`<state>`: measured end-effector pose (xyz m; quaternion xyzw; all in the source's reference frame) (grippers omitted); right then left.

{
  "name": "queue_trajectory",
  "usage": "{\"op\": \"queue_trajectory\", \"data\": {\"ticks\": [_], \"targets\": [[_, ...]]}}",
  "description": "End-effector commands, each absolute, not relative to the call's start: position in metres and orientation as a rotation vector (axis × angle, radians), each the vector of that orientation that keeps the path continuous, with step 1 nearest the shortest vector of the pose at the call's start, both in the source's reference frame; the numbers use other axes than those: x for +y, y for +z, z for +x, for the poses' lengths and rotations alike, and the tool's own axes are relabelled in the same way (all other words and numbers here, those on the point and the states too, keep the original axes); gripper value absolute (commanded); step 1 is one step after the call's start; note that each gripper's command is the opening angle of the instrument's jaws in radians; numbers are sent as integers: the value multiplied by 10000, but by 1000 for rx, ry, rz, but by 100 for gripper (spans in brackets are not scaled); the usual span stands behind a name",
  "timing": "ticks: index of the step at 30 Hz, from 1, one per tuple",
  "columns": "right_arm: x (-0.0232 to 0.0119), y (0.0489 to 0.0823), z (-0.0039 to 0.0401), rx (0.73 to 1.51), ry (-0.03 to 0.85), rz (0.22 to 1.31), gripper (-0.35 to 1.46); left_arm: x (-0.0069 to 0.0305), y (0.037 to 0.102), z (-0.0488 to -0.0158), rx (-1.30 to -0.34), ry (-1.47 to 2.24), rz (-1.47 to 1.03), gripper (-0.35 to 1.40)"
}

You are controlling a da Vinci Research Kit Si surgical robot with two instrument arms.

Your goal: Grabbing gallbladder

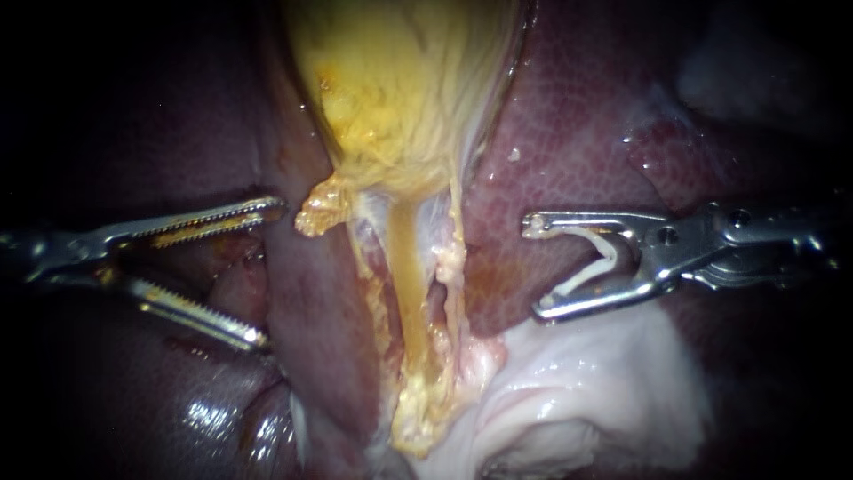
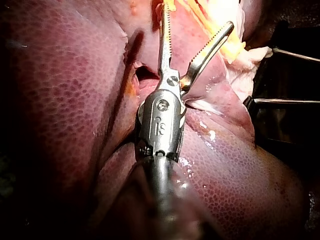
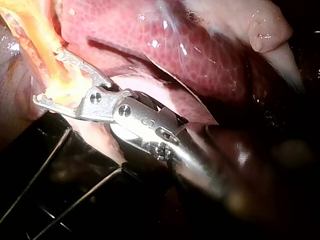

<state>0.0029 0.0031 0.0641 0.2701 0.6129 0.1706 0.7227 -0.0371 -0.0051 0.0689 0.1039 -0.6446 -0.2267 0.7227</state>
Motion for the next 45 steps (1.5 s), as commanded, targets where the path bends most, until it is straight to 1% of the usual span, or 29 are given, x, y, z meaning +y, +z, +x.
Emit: {"op": "queue_trajectory", "data": {"ticks": [1,3,12,18,21,23,24,29,32,43,45], "targets": [[31,641,29,1353,377,596,60,-51,689,-371,-1420,-505,225,86],[31,641,29,1353,377,596,60,-50,690,-371,-1407,-542,222,86],[31,641,29,1353,377,596,60,-35,709,-376,-1364,-743,259,68],[31,641,30,1354,378,596,60,-21,725,-400,-1351,-816,294,42],[31,641,30,1354,378,596,60,-18,732,-408,-1338,-820,297,24],[31,641,30,1354,378,595,60,-18,735,-407,-1329,-823,302,-11],[31,641,30,1354,378,595,60,-17,735,-407,-1320,-826,309,-33],[31,641,31,1354,378,596,60,-16,734,-402,-1269,-837,336,-35],[31,640,30,1354,377,596,60,-17,733,-400,-1255,-839,333,-35],[31,640,30,1354,377,596,60,-21,727,-399,-1247,-842,329,-35],[31,640,30,1354,377,596,60,-22,725,-396,-1264,-851,330,-3]]}}
